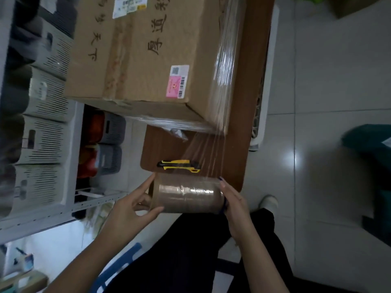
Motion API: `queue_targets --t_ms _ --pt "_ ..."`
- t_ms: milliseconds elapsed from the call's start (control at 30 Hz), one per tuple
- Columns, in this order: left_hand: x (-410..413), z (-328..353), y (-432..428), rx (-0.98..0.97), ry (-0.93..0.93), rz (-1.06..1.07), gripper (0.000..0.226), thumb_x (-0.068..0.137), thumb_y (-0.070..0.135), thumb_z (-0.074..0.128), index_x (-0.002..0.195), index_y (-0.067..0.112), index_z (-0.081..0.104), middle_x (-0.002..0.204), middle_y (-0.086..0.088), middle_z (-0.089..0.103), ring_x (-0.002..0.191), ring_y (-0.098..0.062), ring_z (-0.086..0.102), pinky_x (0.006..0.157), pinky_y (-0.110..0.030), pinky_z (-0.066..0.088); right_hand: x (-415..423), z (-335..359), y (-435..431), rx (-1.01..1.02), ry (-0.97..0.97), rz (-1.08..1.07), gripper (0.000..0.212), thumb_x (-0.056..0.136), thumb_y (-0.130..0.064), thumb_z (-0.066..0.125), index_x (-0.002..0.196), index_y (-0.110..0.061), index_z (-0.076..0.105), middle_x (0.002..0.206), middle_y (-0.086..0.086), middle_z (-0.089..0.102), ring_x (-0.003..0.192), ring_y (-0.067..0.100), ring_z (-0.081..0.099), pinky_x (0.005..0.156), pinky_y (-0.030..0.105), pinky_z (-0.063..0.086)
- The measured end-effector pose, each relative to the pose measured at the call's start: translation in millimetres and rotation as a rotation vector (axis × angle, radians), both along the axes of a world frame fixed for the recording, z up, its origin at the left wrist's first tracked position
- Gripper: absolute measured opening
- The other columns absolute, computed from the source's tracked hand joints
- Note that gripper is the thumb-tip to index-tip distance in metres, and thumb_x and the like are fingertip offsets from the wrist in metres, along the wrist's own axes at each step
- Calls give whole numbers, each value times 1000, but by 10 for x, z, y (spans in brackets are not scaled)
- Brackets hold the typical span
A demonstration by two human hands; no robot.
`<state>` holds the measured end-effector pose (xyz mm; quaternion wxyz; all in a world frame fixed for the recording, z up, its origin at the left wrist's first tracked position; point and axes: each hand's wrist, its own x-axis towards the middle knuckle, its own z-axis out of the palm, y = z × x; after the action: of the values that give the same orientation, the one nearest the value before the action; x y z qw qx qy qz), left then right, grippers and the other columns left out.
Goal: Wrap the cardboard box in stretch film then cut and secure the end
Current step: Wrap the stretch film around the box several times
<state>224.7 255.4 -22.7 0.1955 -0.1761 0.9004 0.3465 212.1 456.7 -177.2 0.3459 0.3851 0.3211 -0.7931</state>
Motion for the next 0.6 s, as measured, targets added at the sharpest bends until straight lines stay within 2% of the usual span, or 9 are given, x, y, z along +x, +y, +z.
queue_targets --t_ms 100,167,233,300,400,467,533,600 --pt "-60 -30 -224 16 -14 -23 79 73 9 76 135 40 38 75 9 67 73 -5 65 75 -3 46 134 41 -198 16 -26 -63 67 55 -47 79 117 -25 68 108 -2 75 100 12 70 73 23 58" --pt "-178 -40 -412 22 -21 -61 78 73 8 76 135 38 38 74 7 67 71 -6 64 73 -4 46 210 83 -428 17 -54 -152 62 58 -41 78 116 -21 68 106 0 76 98 14 71 68 22 57" --pt "-352 -45 -643 43 -20 -110 77 73 9 76 136 36 40 74 2 66 68 -10 63 72 -6 46 241 129 -747 13 -86 -272 59 63 -36 73 118 -13 68 107 3 75 98 15 71 68 25 58" --pt "-550 -34 -909 38 -4 -179 75 73 10 76 135 34 41 72 -1 64 67 -12 61 72 -7 46 208 168 -1110 5 -96 -342 51 69 -35 68 116 -14 69 110 4 74 99 16 71 71 28 59" --pt "-793 -14 -1288 7 45 -271 72 74 13 75 134 35 42 68 0 65 73 -8 63 73 -4 45 101 194 -1613 -3 -111 -423 46 81 -34 62 121 -11 65 119 8 71 110 21 66 93 38 53" --pt "-928 10 -1494 -11 83 -359 70 74 14 75 135 30 43 69 2 66 75 -5 63 72 -5 44 26 218 -1891 -2 -122 -484 40 91 -28 56 125 -7 62 123 11 68 115 25 63 100 42 49" --pt "-1023 22 -1644 -15 108 -441 69 74 15 74 136 24 44 75 1 68 77 -6 64 74 -8 46 2 216 -2105 -2 -116 -545 40 92 -27 56 125 -6 62 122 12 68 115 25 63 95 41 52" --pt "-1056 19 -1747 0 108 -497 69 75 13 74 136 22 44 78 -3 69 79 -10 65 78 -15 50 35 213 -2248 4 -103 -608 46 84 -32 61 123 -9 64 119 9 70 111 23 65 86 35 56"
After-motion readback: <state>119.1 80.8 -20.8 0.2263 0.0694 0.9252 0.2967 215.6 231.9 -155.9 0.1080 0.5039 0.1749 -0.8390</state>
